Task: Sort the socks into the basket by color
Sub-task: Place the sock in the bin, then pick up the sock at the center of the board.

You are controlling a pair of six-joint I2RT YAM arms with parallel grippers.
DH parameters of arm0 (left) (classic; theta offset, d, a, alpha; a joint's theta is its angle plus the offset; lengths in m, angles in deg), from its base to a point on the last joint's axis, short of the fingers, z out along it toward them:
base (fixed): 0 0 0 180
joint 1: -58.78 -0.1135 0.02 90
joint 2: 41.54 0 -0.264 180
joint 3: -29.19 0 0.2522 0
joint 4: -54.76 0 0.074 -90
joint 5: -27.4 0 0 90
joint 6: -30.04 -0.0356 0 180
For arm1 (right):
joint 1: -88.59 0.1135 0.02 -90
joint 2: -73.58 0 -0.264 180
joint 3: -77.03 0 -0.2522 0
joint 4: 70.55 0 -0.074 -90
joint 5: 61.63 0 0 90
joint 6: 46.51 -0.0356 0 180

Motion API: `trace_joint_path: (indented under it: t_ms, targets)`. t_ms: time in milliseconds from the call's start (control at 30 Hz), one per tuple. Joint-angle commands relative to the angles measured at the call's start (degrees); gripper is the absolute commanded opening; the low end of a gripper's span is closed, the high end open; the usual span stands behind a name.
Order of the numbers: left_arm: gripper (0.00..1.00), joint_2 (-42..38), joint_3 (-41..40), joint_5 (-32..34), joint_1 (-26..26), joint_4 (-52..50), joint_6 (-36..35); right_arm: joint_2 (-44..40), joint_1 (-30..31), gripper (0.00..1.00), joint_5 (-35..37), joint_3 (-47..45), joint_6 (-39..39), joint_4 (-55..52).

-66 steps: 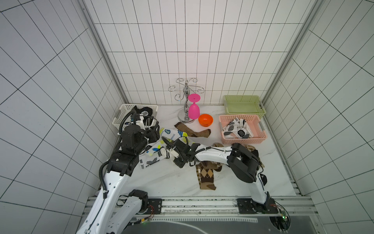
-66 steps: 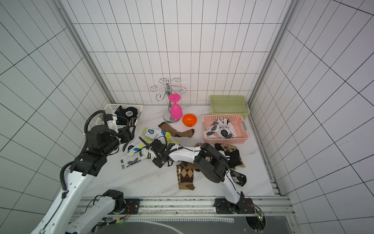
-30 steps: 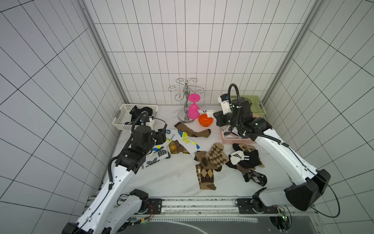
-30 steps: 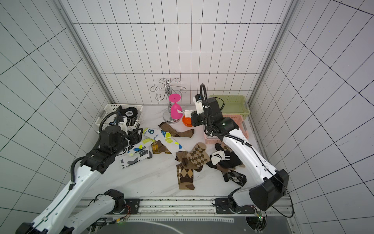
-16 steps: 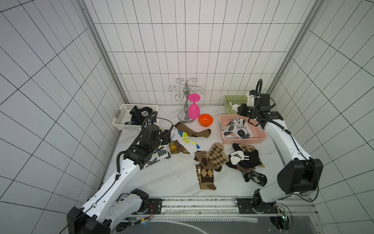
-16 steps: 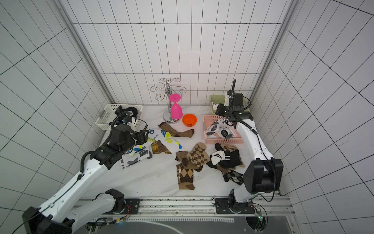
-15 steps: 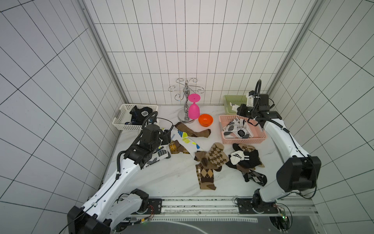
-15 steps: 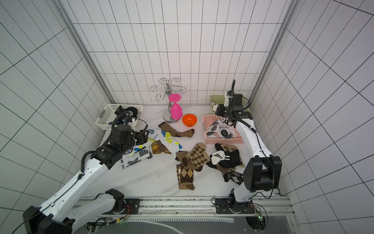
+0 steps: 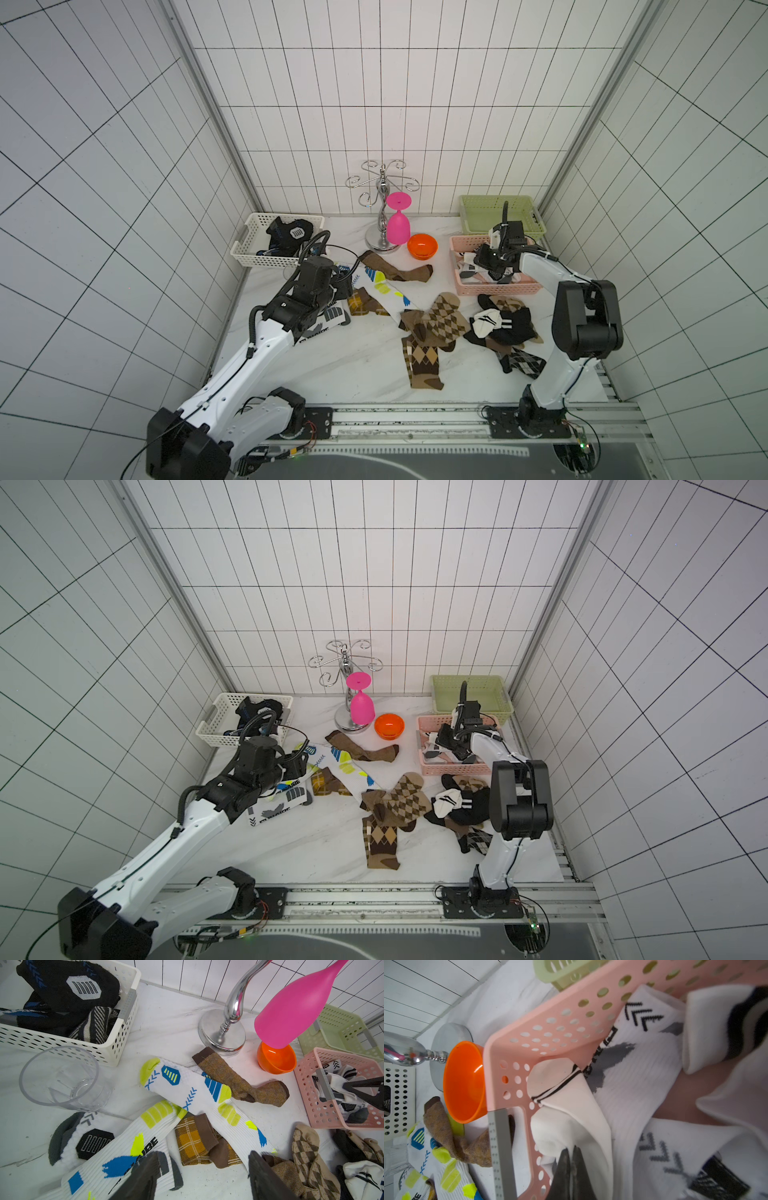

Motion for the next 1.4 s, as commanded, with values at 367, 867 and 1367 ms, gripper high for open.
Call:
trace_joint_path:
  t_ms: [367, 867, 1367]
  targets:
    - [0.69, 2.89, -0.27, -2.32, 2.39, 1.39, 0.3, -1.17, -0.44, 0.21, -2.15, -2.47, -0.92, 2.76]
    - [0.69, 8.2, 0.12, -1.46, 13.03, 3.54, 1.04, -9.77, 0.97, 0.8, 0.07, -0.82, 1.64, -2.62]
    - [0.69, 12.02, -2.04, -2.5, 18.85, 7.09, 4.68, -13.93, 22.49, 0.74, -1.12, -2.58, 12.62, -17.09]
